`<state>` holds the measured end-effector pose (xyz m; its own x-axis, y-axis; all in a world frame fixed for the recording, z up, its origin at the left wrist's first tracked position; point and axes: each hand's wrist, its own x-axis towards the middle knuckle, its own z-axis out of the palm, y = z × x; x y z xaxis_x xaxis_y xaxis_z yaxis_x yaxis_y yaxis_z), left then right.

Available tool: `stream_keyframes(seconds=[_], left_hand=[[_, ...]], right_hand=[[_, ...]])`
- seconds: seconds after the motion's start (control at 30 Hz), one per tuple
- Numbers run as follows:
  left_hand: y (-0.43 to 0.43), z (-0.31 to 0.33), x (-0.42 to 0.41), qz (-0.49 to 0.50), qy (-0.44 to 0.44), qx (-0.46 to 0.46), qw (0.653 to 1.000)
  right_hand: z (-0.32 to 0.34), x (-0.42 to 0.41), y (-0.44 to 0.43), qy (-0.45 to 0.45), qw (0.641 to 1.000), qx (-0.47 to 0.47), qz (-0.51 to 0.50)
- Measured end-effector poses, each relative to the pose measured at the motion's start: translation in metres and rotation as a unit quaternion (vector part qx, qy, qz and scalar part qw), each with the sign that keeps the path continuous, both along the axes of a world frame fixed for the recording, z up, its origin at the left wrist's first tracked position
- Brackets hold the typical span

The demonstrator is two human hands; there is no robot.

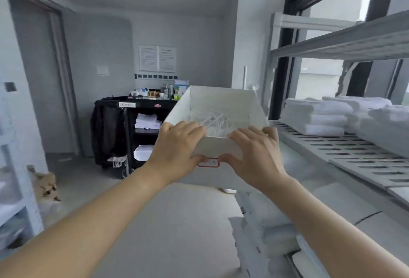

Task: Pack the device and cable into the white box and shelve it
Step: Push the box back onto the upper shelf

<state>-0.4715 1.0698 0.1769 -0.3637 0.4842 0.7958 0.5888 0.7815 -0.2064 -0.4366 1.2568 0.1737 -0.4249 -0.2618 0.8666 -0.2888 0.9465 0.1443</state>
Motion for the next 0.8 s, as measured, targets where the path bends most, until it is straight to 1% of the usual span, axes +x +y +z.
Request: stream_keyframes(seconds=[0.17,0.27,0.4,0.6,0.8], left_hand=[[-0.124,0.0,0.008,0.1,-0.009,-0.005,0.995],[-0.203,-0.001,0.018,0.158,-0.02,-0.014,0.987],[-0.305,-0.002,0.041,0.228,-0.013,-0.032,0.973],[-0.431,-0.004,0.082,0.314,-0.001,-0.047,0.948],[-0.524,0.009,0.109,0.374,0.014,-0.043,0.927]], right_hand=[[-0.004,-0.03,-0.119,0.0,0.996,-0.007,0.093],[-0.007,-0.04,-0.197,0.007,0.988,-0.007,0.152],[-0.012,-0.046,-0.303,0.015,0.975,-0.013,0.223],[-0.021,-0.042,-0.448,0.027,0.944,-0.047,0.326],[-0.007,-0.043,-0.556,0.053,0.911,-0.054,0.405]])
